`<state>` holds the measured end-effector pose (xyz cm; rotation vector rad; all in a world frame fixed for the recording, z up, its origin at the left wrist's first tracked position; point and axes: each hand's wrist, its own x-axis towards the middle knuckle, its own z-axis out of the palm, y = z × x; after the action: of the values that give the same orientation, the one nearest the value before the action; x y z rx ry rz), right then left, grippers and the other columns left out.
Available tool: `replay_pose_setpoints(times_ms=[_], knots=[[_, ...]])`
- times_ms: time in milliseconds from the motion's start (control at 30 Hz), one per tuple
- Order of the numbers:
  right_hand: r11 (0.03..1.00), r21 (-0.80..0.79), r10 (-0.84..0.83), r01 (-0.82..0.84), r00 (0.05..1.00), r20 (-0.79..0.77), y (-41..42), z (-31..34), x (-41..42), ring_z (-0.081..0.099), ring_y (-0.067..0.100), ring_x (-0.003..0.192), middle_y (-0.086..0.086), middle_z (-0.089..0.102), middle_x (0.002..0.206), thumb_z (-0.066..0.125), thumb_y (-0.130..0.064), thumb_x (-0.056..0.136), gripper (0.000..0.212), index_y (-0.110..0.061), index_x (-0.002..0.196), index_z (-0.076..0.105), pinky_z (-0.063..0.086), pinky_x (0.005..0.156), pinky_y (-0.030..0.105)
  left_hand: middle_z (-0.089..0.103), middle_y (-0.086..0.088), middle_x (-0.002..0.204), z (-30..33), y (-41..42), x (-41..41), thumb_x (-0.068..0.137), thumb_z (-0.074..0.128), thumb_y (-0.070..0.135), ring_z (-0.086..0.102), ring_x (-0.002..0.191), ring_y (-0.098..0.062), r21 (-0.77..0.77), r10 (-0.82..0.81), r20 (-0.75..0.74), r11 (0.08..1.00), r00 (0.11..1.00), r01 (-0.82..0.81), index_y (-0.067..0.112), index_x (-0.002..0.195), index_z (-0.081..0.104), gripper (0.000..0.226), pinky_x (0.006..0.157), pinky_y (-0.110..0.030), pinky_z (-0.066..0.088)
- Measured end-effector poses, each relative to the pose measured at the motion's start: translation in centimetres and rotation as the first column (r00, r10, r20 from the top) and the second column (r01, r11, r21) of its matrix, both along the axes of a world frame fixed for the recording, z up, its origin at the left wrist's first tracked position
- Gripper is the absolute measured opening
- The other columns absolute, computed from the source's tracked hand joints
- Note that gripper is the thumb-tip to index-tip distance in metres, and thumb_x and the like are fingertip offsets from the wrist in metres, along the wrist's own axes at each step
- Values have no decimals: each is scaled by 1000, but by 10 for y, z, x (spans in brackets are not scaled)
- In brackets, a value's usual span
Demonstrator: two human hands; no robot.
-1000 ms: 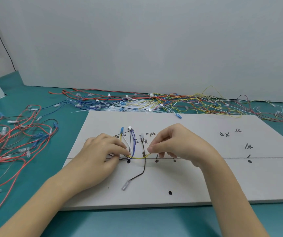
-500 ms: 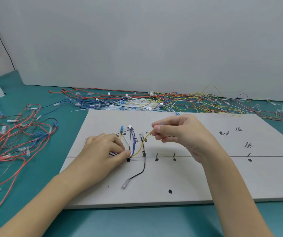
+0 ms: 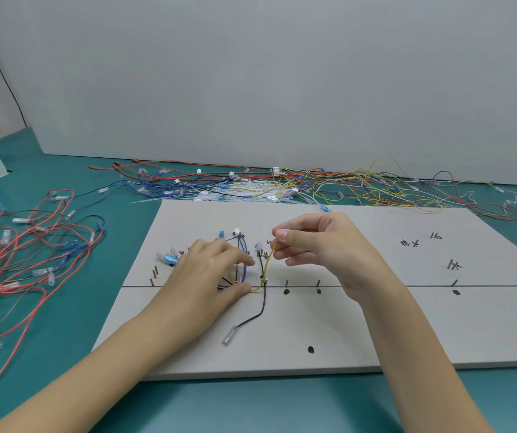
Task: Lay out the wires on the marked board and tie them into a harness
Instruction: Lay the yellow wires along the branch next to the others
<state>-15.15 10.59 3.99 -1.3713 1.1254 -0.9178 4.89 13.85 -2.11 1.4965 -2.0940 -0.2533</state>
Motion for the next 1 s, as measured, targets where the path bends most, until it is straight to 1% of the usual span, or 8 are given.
replay_pose_setpoints(times_ms=[200,300,433,500,600,667,767,1000], knots=[[998,-21,-56,57,998,27,0,-2,5,68,16,63,10,70,75,65,-1,89,6,-2,88,71,56,60,22,56,20,94,6,-6,-5,92,63,32,39,97,-8,8,-129,95,992,987,129,34,96,65,6,89,-36,38],[996,-24,-86,87,995,56,1,-4,10,67,14,60,12,69,76,64,0,89,6,-1,88,70,54,56,20,54,20,88,8,-11,-9,85,63,22,37,91,-7,-15,-141,152,989,978,145,34,89,61,13,81,-30,33],[994,-23,-109,111,992,63,0,-5,11,66,15,58,10,69,72,65,0,89,7,-2,86,70,53,53,19,51,22,86,2,-10,-13,82,63,21,40,88,-4,-67,-107,105,991,989,115,35,92,60,17,75,-27,25],[994,-18,-107,108,992,66,0,-5,11,66,15,58,9,69,70,65,0,88,7,-4,85,71,53,52,19,53,22,87,1,-9,-11,81,66,20,42,88,-5,-106,-106,106,987,989,117,33,96,62,21,76,-29,29],[993,-21,-114,115,991,63,-1,-7,11,66,15,57,9,69,69,65,0,88,7,-3,84,70,51,50,19,50,22,82,2,-6,-9,77,70,17,48,85,-10,-135,-133,113,980,985,148,31,90,64,20,77,-33,37],[991,-23,-128,130,991,46,-3,-9,12,65,15,55,10,68,70,65,1,88,6,-1,86,69,51,49,19,48,22,80,3,-5,-9,75,72,15,49,82,-12,-151,-146,121,975,982,164,29,86,66,19,75,-32,35],[990,-25,-141,141,990,22,-5,-12,13,65,14,53,10,67,70,64,1,89,4,1,88,68,51,48,19,56,14,79,3,-5,-10,68,74,10,54,79,-16,-198,-157,189,961,969,194,25,81,69,21,72,-29,34],[988,-67,-143,143,990,-2,-7,-16,15,64,12,52,8,67,70,64,3,87,6,-1,87,70,51,50,19,60,10,76,3,-6,-13,69,81,11,56,73,-19,-267,-171,223,936,960,229,23,75,71,17,63,-32,44]])
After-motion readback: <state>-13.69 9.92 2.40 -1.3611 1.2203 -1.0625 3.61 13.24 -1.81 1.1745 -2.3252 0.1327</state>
